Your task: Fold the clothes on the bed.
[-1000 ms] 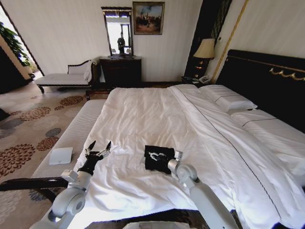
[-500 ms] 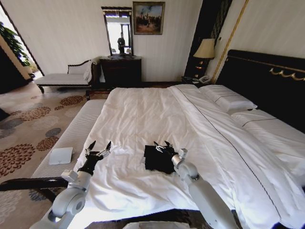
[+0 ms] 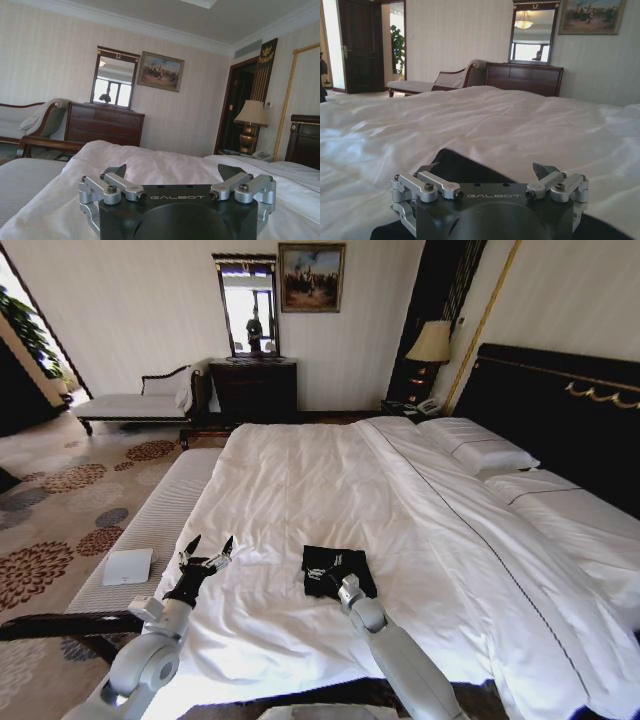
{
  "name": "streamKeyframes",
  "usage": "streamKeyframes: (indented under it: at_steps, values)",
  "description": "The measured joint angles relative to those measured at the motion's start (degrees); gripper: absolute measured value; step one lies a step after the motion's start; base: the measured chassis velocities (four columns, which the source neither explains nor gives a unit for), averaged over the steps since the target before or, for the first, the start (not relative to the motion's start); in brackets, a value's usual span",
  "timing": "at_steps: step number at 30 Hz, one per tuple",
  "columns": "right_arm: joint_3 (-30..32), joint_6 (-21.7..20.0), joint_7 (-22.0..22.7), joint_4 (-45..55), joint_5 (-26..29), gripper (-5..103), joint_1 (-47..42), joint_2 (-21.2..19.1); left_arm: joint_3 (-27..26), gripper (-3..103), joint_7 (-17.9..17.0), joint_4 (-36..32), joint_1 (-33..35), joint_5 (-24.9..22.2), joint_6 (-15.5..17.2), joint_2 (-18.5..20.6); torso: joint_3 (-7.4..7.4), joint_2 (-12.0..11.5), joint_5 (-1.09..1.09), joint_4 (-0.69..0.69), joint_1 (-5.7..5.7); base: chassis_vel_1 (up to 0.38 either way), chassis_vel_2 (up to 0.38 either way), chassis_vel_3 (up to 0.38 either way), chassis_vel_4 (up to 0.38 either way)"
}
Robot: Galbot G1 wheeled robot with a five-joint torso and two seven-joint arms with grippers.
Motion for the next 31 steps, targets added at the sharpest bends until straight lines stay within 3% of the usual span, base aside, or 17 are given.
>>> streamKeyframes:
  at_steps: [5,8,9,13,14,18,23,25,31]
  values:
    - [8.2,1.5,0.9,9.2,2.2,100,-5.5,-5.9,0.0,100,0.0,0.0,0.0,0.0,0.0,0.0,0.0,0.0,0.01,0.0,0.0,0.0,0.0,0.0,0.0]
    - [19.3,4.1,1.1,13.9,4.0,100,-12.9,-9.4,0.0,100,0.0,0.0,0.0,0.0,0.0,0.0,0.0,0.0,0.01,-0.03,0.0,0.0,0.0,0.0,0.0]
    - [19.3,4.1,1.1,13.9,4.0,100,-12.9,-9.4,0.0,100,0.0,0.0,0.0,0.0,0.0,0.0,0.0,0.0,0.01,-0.03,0.0,0.0,0.0,0.0,0.0]
    - [33.8,7.1,-0.1,19.1,10.2,100,-23.2,-11.1,0.0,100,0.0,0.0,0.0,0.0,0.0,0.0,-0.01,0.0,0.02,-0.03,-0.01,0.0,0.0,0.0,0.0]
    - [33.8,7.1,-0.1,19.1,10.2,100,-23.2,-11.1,0.0,100,0.0,0.0,0.0,0.0,0.0,0.0,-0.01,0.0,0.02,-0.03,-0.01,0.0,0.0,0.0,0.0]
    - [44.4,8.8,-2.2,23.3,13.2,100,-33.1,-9.3,0.0,100,0.0,0.0,0.0,0.0,0.0,0.0,-0.01,0.0,0.01,-0.03,0.0,0.0,0.0,0.0,0.0]
    - [47.9,11.7,-3.5,24.5,13.4,100,-39.6,-6.4,0.0,100,0.0,0.0,0.0,0.0,0.0,0.0,-0.01,0.0,0.01,-0.05,-0.02,0.0,0.0,0.0,0.0]
    - [48.2,12.9,-4.5,23.8,12.7,100,-40.1,-5.7,0.0,100,0.0,0.0,0.0,0.0,0.0,0.0,-0.01,0.0,0.0,0.0,-0.02,0.0,0.0,0.0,0.0]
    - [48.7,13.6,-5.4,23.2,13.1,100,-40.4,-4.9,0.0,100,0.0,0.0,0.0,0.0,0.0,0.0,0.0,0.0,0.01,-0.02,0.0,0.0,0.0,0.0,0.0]
